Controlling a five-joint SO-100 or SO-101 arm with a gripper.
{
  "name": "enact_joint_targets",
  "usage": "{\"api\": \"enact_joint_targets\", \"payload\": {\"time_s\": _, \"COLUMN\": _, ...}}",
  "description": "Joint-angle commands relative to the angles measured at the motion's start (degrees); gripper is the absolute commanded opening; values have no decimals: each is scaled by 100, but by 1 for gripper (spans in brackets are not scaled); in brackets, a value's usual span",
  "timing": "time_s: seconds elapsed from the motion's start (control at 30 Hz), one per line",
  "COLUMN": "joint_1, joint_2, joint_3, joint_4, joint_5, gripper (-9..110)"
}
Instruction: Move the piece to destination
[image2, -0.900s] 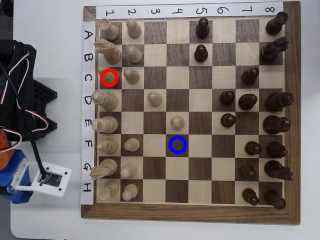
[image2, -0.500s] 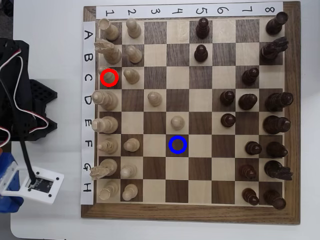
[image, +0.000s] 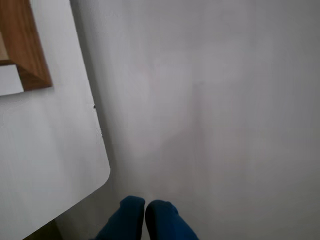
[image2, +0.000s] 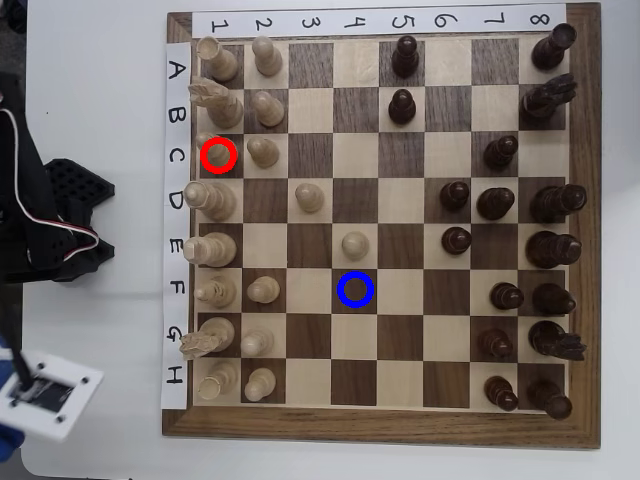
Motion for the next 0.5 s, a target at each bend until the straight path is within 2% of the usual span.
{"api": "enact_joint_targets", "payload": {"time_s": 0.0, "joint_1": -501, "joint_2": -1169, "joint_3": -2830, "joint_4": 79, "joint_5": 1081, "gripper": 0}}
{"api": "enact_joint_targets", "payload": {"time_s": 0.2, "joint_1": -914, "joint_2": -1907, "joint_3": -4184, "joint_4": -44, "joint_5": 2162, "gripper": 0}}
{"api": "enact_joint_targets", "payload": {"time_s": 0.47, "joint_1": -1529, "joint_2": -2883, "joint_3": -6398, "joint_4": 782, "joint_5": 3261, "gripper": 0}}
